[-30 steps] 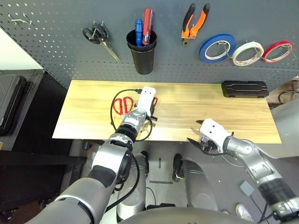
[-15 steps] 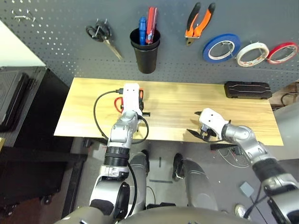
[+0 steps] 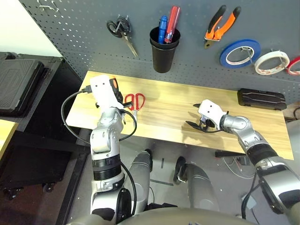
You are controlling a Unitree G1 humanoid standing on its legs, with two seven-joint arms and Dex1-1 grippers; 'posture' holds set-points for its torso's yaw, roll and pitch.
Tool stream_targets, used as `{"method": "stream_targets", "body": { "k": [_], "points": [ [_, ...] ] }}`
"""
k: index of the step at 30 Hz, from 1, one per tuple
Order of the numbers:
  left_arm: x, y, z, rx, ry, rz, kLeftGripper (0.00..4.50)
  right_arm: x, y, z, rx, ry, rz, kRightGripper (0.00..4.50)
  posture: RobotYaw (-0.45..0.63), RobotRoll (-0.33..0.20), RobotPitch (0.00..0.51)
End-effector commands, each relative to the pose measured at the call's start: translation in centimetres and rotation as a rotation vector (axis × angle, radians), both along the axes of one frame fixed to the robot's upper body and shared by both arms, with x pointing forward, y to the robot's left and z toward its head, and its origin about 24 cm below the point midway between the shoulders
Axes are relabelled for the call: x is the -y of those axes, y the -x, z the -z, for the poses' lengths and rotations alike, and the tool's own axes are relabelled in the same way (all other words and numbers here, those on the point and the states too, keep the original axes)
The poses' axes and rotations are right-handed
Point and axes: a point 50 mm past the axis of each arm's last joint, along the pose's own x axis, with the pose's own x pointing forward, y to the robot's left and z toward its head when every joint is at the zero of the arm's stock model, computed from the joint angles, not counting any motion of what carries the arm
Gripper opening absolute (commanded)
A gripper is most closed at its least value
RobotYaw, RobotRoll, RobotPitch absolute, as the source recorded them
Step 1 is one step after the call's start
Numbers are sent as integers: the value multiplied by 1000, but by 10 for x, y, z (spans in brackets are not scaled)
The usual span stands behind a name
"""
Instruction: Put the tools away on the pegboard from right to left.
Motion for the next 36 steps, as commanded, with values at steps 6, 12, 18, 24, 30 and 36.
{"method": "stream_targets", "body": {
  "k": [6, 12, 18, 24, 30, 36],
  "points": [
    [-2, 11, -52, 326, 6, 75, 573, 24, 5, -12, -48, -258, 14, 4500, 435, 0, 204],
    [6, 9, -83, 479, 1, 153, 573, 43, 8, -28, 13, -404, 32, 4500, 411, 0, 199],
    [14, 2, -101, 540, -4, 211, 573, 55, 10, -43, 118, -494, 35, 4500, 366, 0, 196],
    [24, -6, -114, 578, -14, 273, 573, 71, 18, -61, 179, -579, 27, 4500, 316, 0, 188],
    [33, -13, -128, 619, -12, 326, 573, 81, 24, -77, 232, -608, -3, 4500, 272, 0, 176],
    [43, -19, -140, 647, -6, 382, 573, 84, 25, -96, 321, -669, -6, 4500, 238, 0, 167]
  ]
}}
